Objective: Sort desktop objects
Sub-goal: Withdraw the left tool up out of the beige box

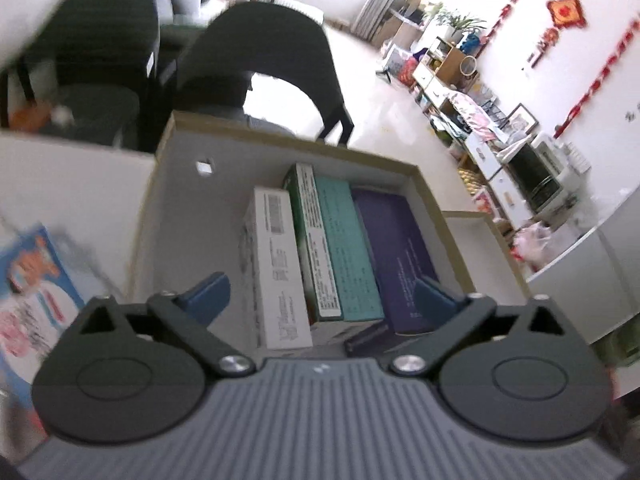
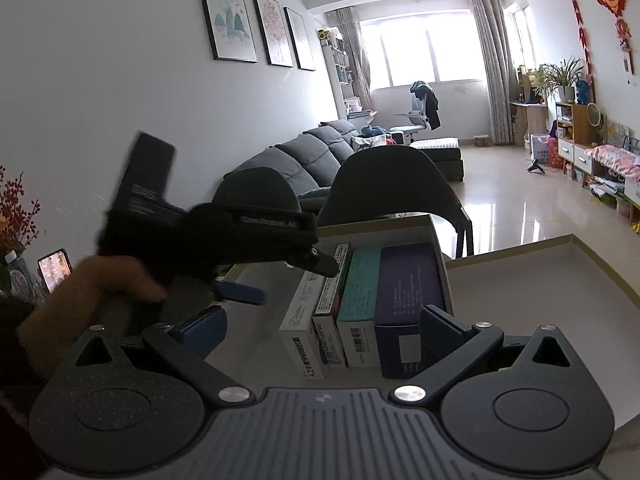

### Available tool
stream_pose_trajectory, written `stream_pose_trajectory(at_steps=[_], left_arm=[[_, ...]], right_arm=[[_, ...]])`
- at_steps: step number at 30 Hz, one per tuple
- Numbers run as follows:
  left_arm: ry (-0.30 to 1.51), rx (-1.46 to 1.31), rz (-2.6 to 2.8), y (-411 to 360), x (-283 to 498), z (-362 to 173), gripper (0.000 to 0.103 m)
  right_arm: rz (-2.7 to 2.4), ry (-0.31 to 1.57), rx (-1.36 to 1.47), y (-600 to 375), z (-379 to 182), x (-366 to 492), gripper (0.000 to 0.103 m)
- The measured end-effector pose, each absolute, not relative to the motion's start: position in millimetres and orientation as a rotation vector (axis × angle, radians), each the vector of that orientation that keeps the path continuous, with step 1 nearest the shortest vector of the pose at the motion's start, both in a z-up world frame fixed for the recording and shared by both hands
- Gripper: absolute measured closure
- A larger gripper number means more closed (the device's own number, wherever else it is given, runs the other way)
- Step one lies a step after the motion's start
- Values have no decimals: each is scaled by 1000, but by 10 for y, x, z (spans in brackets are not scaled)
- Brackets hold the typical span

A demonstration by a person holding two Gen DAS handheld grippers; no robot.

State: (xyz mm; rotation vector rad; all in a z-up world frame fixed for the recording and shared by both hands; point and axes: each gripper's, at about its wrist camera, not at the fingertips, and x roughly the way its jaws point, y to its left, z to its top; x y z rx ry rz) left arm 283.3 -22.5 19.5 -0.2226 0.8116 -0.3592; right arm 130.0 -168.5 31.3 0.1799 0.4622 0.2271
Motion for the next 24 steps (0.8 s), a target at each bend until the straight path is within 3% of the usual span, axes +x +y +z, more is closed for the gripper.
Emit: stream_pose_trajectory(at_steps=[13,24], left_arm=[[647,-205,-235,214,2314,327,0],[631,-230,-150,648,1966,124,0]], right_arm=[[235,449,110,-1621,367,1339,1],[269,421,-98,-1495,426,1484,1]])
